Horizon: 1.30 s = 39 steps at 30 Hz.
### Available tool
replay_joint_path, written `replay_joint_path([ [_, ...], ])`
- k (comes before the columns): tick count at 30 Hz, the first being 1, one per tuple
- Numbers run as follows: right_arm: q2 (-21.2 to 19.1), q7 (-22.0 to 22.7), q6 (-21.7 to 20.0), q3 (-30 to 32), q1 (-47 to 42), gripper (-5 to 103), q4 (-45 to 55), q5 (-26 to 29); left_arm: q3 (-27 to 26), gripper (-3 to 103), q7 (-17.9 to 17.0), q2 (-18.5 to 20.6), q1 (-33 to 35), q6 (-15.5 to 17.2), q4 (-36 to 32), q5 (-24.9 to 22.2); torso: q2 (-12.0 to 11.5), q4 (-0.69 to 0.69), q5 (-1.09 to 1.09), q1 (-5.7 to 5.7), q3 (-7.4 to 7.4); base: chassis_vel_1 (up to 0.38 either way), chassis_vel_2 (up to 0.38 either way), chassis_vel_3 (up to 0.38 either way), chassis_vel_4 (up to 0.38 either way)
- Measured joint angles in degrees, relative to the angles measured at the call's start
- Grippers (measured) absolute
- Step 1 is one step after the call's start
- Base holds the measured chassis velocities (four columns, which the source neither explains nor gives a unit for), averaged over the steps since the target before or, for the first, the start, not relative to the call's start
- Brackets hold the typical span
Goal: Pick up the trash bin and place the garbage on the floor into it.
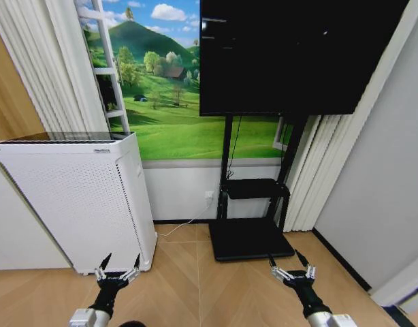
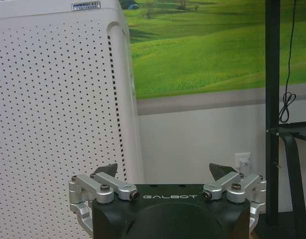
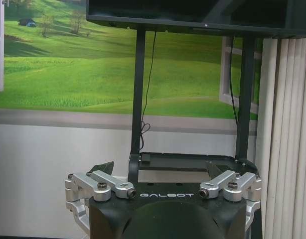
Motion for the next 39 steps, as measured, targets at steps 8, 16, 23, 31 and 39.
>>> replay_joint_path([
  [8,0.0,0.0,0.0,0.0,0.0,100,0.0,0.0,0.0,100,0.0,0.0,0.0,0.0,0.0,0.0,2.1,0.00,0.00,0.92,1.20,0.000,0.000,0.000,0.000],
  [16,0.0,0.0,0.0,0.0,0.0,100,0.0,0.0,0.0,100,0.0,0.0,0.0,0.0,0.0,0.0,3.9,0.00,0.00,1.71,2.17,0.000,0.000,0.000,0.000],
  [23,0.0,0.0,0.0,0.0,0.0,100,0.0,0.0,0.0,100,0.0,0.0,0.0,0.0,0.0,0.0,4.1,0.00,0.00,1.83,2.26,0.000,0.000,0.000,0.000],
  [31,0.0,0.0,0.0,0.0,0.0,100,0.0,0.0,0.0,100,0.0,0.0,0.0,0.0,0.0,0.0,3.9,0.00,0.00,1.76,2.14,0.005,-0.011,-0.009,0.006],
  [39,0.0,0.0,0.0,0.0,0.0,100,0.0,0.0,0.0,100,0.0,0.0,0.0,0.0,0.0,0.0,3.7,0.01,-0.01,1.67,2.04,0.126,-0.127,-0.149,0.125],
])
